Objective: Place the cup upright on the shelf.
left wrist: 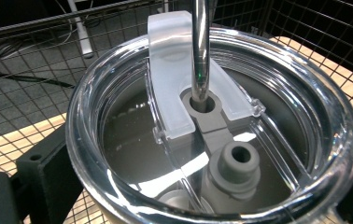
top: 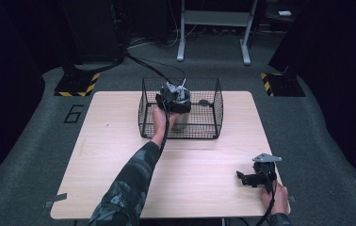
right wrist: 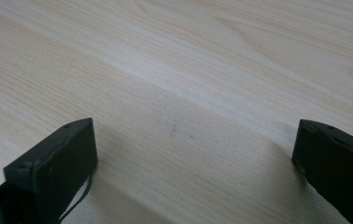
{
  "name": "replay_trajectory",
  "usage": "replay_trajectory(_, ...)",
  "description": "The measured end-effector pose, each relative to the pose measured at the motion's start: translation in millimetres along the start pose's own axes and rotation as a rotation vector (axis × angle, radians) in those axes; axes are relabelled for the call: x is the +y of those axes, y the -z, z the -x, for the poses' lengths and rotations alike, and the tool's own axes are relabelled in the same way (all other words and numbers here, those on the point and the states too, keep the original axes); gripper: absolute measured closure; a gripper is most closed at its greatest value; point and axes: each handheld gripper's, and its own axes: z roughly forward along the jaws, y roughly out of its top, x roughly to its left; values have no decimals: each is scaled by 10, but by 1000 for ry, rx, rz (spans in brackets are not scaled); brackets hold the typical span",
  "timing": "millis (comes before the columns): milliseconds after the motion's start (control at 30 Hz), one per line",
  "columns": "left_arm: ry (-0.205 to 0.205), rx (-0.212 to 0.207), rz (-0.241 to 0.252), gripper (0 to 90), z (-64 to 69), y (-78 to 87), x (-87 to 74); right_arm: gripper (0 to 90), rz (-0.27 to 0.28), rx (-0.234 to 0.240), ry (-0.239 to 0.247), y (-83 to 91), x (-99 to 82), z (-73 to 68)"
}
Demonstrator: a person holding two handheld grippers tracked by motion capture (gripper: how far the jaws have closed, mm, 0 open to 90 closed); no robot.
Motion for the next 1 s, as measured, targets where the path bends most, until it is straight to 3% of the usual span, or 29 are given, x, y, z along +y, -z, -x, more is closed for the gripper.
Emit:
replay_trajectory(433,16,-28,4,35,-41,44,-70,0,0,0,2,1,-1,1)
replay_trajectory(567,0,-26,-16,34,-38,66,-50,0,0,0,2,1,-1,1)
replay_trajectory(600,16,-25,-13,33,-33,67,-47,0,-1,0,2,1,-1,1)
replay_trajectory(700,12,-40,-33,3,-43,97,-38,0,0,0,2,1,-1,1)
replay_trajectory(1000,-1,-68,-52,0,-40,349,34,0,0,0,2,1,-1,1)
